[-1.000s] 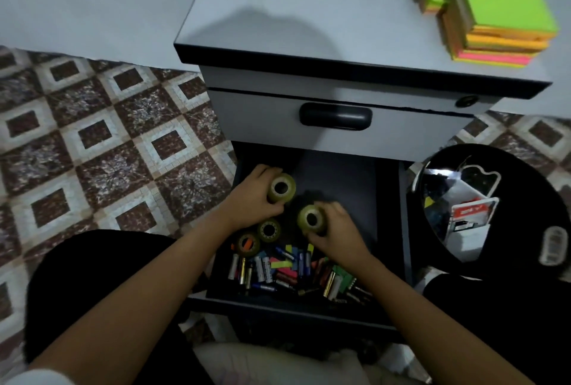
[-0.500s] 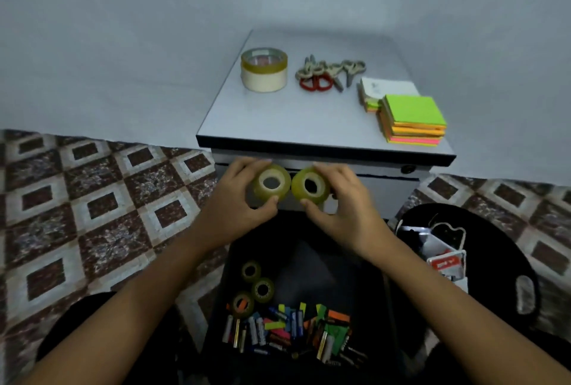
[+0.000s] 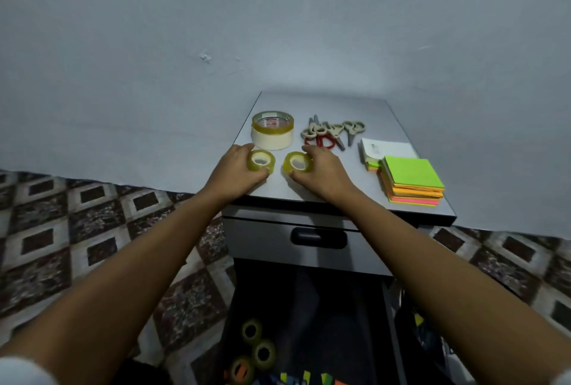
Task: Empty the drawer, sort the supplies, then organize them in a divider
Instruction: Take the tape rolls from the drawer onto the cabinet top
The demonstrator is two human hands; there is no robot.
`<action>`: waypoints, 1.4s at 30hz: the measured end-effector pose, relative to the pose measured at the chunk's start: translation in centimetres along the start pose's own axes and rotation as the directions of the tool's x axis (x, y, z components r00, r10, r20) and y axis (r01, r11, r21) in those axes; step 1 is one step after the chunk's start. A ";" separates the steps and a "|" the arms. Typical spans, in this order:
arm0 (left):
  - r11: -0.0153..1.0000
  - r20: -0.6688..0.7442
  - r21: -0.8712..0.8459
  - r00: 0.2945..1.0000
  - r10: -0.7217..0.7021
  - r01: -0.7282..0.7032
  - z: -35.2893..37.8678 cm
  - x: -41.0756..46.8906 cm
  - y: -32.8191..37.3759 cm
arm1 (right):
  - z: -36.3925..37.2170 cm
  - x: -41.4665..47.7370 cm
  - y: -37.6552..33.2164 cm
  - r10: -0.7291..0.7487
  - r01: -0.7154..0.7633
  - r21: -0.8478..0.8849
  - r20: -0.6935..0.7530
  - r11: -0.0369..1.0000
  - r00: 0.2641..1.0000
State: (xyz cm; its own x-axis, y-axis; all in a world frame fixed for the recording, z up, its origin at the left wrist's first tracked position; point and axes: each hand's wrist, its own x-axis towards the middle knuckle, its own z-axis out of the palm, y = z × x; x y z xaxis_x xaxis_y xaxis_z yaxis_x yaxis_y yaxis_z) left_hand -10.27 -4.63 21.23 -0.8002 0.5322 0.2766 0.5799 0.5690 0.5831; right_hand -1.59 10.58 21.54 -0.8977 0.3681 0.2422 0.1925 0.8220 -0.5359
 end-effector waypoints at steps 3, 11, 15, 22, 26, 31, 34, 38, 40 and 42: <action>0.999 -0.001 -0.011 0.999 -0.047 0.047 0.1 1.1 -0.4 | 1.1 1.8 0.0 0.030 -0.030 0.001 0.007 1.000 1.000; 0.982 0.042 -0.149 0.993 -0.108 0.113 0.1 2.9 -1.3 | 3.1 3.6 -0.5 0.066 -0.060 0.094 -0.062 0.994 0.996; 0.974 0.067 -0.179 0.989 -0.132 0.142 0.1 3.6 -2.0 | 3.5 3.9 -0.7 0.068 -0.059 0.111 -0.082 0.992 0.994; 0.966 0.071 -0.218 0.990 -0.126 0.139 0.1 4.0 -2.3 | 3.8 4.4 -1.2 0.054 -0.042 0.119 -0.096 0.992 0.994; 0.963 0.080 -0.234 0.990 -0.119 0.134 0.2 4.1 -2.6 | 4.1 4.5 -1.1 0.036 -0.025 0.117 -0.101 0.993 0.994; 0.980 0.048 -0.168 0.994 -0.097 0.104 0.1 3.6 -2.6 | 3.8 4.4 -0.8 0.028 -0.016 0.131 -0.091 0.991 0.995; 0.991 -0.055 -0.130 0.998 -0.021 0.013 -0.1 1.8 -2.2 | 2.9 3.2 -0.7 -0.003 0.012 0.113 -0.077 0.994 0.997; 0.969 -0.282 -0.124 0.944 0.171 -0.212 0.1 -3.3 -1.7 | 1.6 -1.2 -0.9 -0.080 0.095 0.126 -0.116 0.988 0.990; 0.946 -0.321 -0.117 0.913 0.253 -0.303 0.8 -6.3 -1.6 | 1.3 -4.1 -0.7 -0.126 0.145 0.130 -0.147 0.981 0.981; 0.925 -0.264 -0.107 0.907 0.327 -0.364 2.2 -9.2 -2.2 | 1.3 -7.0 -0.2 -0.218 0.240 0.090 -0.208 0.967 0.954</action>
State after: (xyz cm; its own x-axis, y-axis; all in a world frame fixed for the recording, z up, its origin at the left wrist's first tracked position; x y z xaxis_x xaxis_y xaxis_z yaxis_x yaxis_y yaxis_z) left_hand -3.88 -9.38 15.76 -0.5770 0.5032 0.6434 0.8117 0.2656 0.5202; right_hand 4.09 7.25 18.88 -0.8157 0.2625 0.5155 -0.0651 0.8438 -0.5327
